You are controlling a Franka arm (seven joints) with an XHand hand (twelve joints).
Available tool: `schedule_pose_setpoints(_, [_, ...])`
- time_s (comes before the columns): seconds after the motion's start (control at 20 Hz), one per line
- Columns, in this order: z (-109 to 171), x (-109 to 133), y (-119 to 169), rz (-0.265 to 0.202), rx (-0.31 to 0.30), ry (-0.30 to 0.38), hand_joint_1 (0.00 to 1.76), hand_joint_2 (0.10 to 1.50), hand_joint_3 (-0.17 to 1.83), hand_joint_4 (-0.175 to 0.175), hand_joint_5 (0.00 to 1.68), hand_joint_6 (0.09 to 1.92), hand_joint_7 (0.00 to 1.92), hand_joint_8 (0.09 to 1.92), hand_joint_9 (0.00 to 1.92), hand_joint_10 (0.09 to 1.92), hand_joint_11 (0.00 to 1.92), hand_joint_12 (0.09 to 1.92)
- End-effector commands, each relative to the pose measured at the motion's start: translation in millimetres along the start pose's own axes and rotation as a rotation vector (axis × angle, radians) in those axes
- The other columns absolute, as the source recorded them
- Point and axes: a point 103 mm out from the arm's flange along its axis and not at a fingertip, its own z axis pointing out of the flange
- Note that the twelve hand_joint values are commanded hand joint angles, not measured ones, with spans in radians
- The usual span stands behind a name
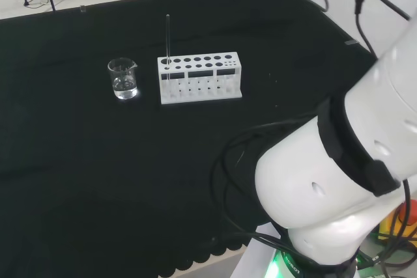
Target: Take the glass rod from the white test tube rack.
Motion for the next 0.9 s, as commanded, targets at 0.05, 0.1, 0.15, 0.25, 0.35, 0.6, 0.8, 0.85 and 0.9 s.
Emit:
schedule_pose_setpoints(0.05, [26, 12, 55, -0.069, 0.019, -0.028, 0.59, 1.14, -0.04, -0.115, 0.08, 0.09, 0.0, 0.73, 0.12, 0.88, 0.0, 1.34])
schedule_pose_setpoints(0.1, [31, 11, 62, -0.072, 0.028, -0.034, 0.58, 1.14, -0.04, -0.115, 0.08, 0.09, 0.0, 0.73, 0.12, 0.89, 0.0, 1.35])
schedule_pose_setpoints(0.15, [36, 10, 67, -0.072, 0.038, -0.034, 0.58, 1.14, -0.04, -0.115, 0.09, 0.09, 0.0, 0.73, 0.12, 0.89, 0.0, 1.35])
schedule_pose_setpoints(0.25, [47, 7, 78, -0.073, 0.057, -0.027, 0.58, 1.14, -0.04, -0.116, 0.09, 0.09, 0.0, 0.74, 0.13, 0.89, 0.0, 1.35])
schedule_pose_setpoints(0.35, [57, 4, 86, -0.076, 0.068, -0.017, 0.58, 1.14, -0.04, -0.117, 0.09, 0.09, 0.0, 0.75, 0.13, 0.89, 0.0, 1.35])
schedule_pose_setpoints(0.6, [82, -2, 99, -0.097, 0.081, -0.016, 0.57, 1.15, -0.04, -0.12, 0.1, 0.09, 0.0, 0.8, 0.17, 0.89, 0.0, 1.36])
schedule_pose_setpoints(0.8, [95, -7, 105, -0.109, 0.09, -0.011, 0.56, 1.16, -0.04, -0.123, 0.1, 0.09, 0.02, 0.83, 0.19, 0.9, 0.0, 1.37])
schedule_pose_setpoints(0.85, [98, -8, 106, -0.109, 0.09, -0.012, 0.56, 1.16, -0.04, -0.124, 0.11, 0.09, 0.03, 0.84, 0.2, 0.9, 0.0, 1.38])
schedule_pose_setpoints(0.9, [101, -10, 108, -0.107, 0.092, -0.012, 0.55, 1.16, -0.04, -0.126, 0.11, 0.09, 0.04, 0.84, 0.21, 0.9, 0.0, 1.39])
